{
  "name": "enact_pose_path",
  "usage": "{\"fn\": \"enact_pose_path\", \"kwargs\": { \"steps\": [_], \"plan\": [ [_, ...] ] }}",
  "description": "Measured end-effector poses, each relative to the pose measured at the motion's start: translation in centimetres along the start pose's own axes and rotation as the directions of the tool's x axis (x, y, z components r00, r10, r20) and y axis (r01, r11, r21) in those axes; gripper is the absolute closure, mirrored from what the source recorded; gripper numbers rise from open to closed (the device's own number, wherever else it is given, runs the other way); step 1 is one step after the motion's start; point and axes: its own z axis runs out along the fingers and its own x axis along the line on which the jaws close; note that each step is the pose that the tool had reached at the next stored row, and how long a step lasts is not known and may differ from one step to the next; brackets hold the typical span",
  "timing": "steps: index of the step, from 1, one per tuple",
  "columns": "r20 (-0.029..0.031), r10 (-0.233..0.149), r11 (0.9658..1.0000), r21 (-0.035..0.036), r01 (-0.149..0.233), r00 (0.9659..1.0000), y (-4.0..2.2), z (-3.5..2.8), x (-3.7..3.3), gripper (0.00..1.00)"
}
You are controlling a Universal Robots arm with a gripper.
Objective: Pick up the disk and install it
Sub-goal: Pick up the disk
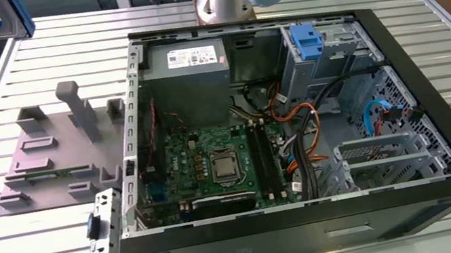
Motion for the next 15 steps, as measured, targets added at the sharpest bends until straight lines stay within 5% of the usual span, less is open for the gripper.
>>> {"fn": "enact_pose_path", "kwargs": {
  "steps": [15],
  "plan": [
    [0.0001,0.000,1.0000,0.0001,0.000,1.0000,0.00,-0.62,0.00,0.63]
  ]
}}
